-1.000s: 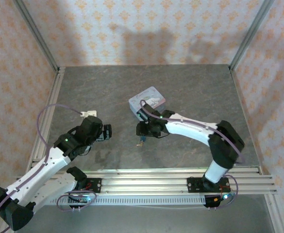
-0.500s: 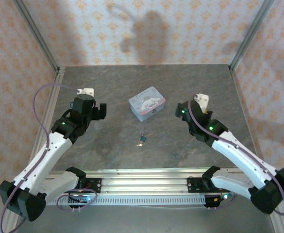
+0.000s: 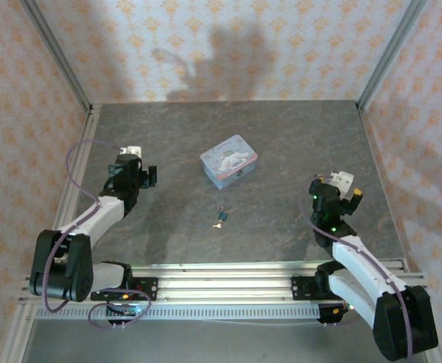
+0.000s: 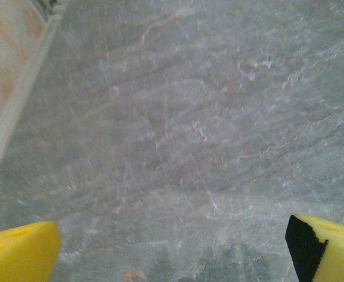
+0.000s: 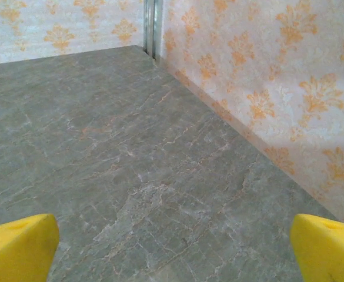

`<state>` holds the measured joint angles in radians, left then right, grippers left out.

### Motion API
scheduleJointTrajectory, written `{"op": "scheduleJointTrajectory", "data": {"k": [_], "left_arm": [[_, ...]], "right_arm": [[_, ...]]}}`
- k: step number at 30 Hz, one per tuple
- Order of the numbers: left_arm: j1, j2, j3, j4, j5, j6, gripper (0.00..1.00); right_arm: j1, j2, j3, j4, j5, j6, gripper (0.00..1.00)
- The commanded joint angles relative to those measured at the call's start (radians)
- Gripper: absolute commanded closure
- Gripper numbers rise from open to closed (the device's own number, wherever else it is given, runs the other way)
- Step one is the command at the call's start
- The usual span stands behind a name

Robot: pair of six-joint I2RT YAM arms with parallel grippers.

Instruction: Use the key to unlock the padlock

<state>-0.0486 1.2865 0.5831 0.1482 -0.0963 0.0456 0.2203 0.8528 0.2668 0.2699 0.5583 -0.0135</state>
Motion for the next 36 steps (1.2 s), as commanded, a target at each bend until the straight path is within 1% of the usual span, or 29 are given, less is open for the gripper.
{"op": "scheduleJointTrajectory", "data": {"k": [1,4,9,10,14,16,18,19,20,21,23,25,27,28,36], "left_arm": [[0.034,0.014,-0.068,0.283,0.09,-0.065,0.0],[0.041,0.056,-0.119,0.416,0.082,-0.052,0.0],[0.048,0.188,-0.13,0.542,0.101,-0.046,0.0],[0.043,0.189,-0.129,0.522,0.095,-0.044,0.0],[0.035,0.21,-0.163,0.602,0.088,-0.038,0.0],[0.034,0.21,-0.161,0.599,0.086,-0.036,0.0],[0.03,0.211,-0.16,0.597,0.079,-0.034,0.0],[0.027,0.211,-0.157,0.593,0.074,-0.033,0.0],[0.023,0.211,-0.157,0.591,0.066,-0.03,0.0],[0.02,0.211,-0.155,0.59,0.061,-0.029,0.0],[0.018,0.211,-0.155,0.588,0.058,-0.029,0.0],[0.017,0.212,-0.154,0.589,0.055,-0.027,0.0],[0.016,0.21,-0.154,0.589,0.055,-0.027,0.0],[0.017,0.211,-0.154,0.588,0.056,-0.028,0.0],[0.017,0.21,-0.154,0.588,0.056,-0.029,0.0]], "right_arm": [[-0.046,0.041,-0.041,0.271,-0.094,-0.011,0.0],[-0.078,0.135,-0.059,0.394,-0.149,-0.005,0.0],[-0.09,0.315,-0.057,0.563,-0.252,0.014,0.0],[-0.09,0.364,-0.052,0.598,-0.264,0.002,0.0],[-0.103,0.462,-0.02,0.665,-0.277,-0.042,0.0],[-0.116,0.566,-0.004,0.708,-0.283,-0.026,0.0],[-0.118,0.683,-0.003,0.826,-0.278,-0.037,0.0],[-0.118,0.701,0.004,0.854,-0.272,-0.041,0.0],[-0.119,0.675,0.026,0.783,-0.268,-0.031,0.0],[-0.12,0.645,0.067,0.646,-0.258,-0.006,0.01],[-0.125,0.698,0.122,0.618,-0.242,-0.011,0.0],[-0.141,0.667,0.132,0.552,-0.273,0.011,0.0],[-0.146,0.676,0.122,0.582,-0.273,0.007,0.0],[-0.146,0.668,0.13,0.553,-0.276,0.011,0.0],[-0.146,0.672,0.127,0.562,-0.276,0.008,0.0]]}}
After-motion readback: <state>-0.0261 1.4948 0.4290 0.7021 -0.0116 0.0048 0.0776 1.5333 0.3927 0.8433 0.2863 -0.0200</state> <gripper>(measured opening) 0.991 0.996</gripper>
